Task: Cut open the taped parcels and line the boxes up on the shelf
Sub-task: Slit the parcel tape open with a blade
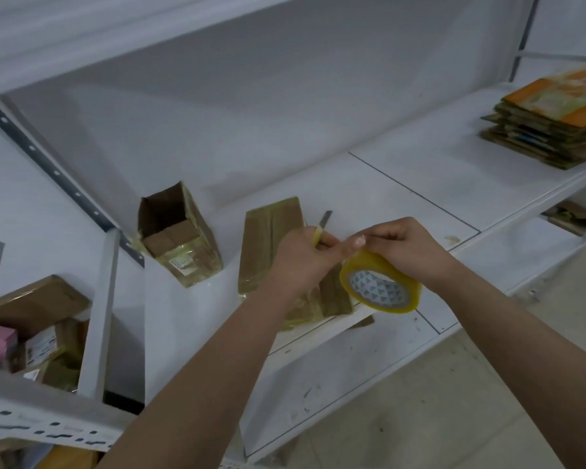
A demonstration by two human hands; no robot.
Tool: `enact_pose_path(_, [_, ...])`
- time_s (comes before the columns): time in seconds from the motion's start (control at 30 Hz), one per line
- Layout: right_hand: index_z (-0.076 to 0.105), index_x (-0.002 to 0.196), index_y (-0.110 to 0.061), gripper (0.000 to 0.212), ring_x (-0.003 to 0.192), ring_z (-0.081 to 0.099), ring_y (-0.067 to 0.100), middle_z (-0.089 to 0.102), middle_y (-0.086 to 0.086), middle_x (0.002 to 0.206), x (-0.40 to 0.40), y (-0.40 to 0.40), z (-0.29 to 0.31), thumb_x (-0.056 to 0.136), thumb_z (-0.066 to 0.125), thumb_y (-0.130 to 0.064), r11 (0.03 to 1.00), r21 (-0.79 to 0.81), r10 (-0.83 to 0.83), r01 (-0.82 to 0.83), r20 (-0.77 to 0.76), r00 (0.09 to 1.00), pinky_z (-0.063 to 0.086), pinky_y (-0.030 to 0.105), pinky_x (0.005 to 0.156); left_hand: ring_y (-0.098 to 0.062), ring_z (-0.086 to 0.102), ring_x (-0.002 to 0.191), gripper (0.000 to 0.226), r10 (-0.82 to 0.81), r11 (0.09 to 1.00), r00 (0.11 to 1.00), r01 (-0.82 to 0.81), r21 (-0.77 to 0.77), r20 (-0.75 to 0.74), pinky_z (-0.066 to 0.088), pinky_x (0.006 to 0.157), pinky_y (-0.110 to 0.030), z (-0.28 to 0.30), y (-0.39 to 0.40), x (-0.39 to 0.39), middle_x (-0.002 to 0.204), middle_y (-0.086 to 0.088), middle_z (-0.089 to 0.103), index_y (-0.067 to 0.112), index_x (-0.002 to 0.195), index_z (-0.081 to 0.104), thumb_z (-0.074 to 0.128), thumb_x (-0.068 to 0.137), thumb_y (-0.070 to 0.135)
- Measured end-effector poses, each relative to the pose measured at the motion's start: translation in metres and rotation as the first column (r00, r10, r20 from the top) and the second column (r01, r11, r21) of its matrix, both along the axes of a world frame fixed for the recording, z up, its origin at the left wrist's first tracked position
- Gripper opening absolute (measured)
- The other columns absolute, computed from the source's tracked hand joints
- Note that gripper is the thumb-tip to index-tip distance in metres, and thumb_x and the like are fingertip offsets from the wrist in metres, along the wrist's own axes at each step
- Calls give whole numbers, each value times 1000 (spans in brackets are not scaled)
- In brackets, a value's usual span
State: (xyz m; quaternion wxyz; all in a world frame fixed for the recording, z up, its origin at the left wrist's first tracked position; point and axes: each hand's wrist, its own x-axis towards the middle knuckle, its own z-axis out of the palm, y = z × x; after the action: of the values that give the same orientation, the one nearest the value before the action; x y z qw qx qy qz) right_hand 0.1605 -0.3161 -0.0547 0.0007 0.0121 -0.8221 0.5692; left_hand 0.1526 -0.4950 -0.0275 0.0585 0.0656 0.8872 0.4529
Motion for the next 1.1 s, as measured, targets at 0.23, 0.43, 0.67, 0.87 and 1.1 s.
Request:
enact_pose_path(0.23, [74, 90, -34, 31, 70, 64, 20, 66, -7, 66, -5, -24, -4, 92, 52, -57, 873, 322, -239, 365, -370, 898, 45, 29, 62, -15, 66, 71, 17, 139, 900, 977, -193, 391, 162, 54, 73, -31, 3, 19, 14, 79, -11, 73, 7, 72, 70, 76, 84, 18])
enact_pose_path(0.43, [67, 121, -32, 31, 84, 67, 32, 73, 1, 90, -20, -29, -13, 96, 52, -46, 791, 408, -237, 456, -482, 843, 43, 31, 67, 7, 57, 49, 14, 129, 935, 981, -169, 313, 144, 42, 54, -12, 12, -8, 13, 62, 15, 70, 17, 79, 75, 70, 90, 25])
enact_pose_path(0.67, [70, 116, -17, 25, 85, 68, 39, 74, 14, 96, -44, -12, -40, 92, 64, -20, 725, 520, -157, 451, -514, 843, 45, 37, 77, 4, 51, 42, 13, 468, 857, 882, -438, 272, -56, 42, 54, -24, 13, -102, -4, 49, 12, 62, 24, 85, 71, 64, 93, 30])
enact_pose_path(0.87, [70, 110, -4, 26, 94, 63, 44, 70, 26, 97, -46, -16, -89, 84, 69, -4, 734, 590, -165, 336, -326, 931, 50, 50, 85, -2, 56, 56, 20, 517, 855, 852, -519, -5, -83, 36, 51, -20, -33, -155, 1, 57, 10, 62, 20, 80, 58, 54, 97, 30])
enact_pose_path(1.1, [51, 130, 4, 51, 110, 58, 45, 63, 29, 116, -49, -23, -98, 86, 71, -14, 822, 497, -263, 276, -99, 960, 46, 47, 93, -8, 48, 67, 18, 435, 821, 900, -387, -419, 21, 36, 60, -19, -97, -196, 13, 88, 2, 58, 12, 106, 64, 49, 98, 18])
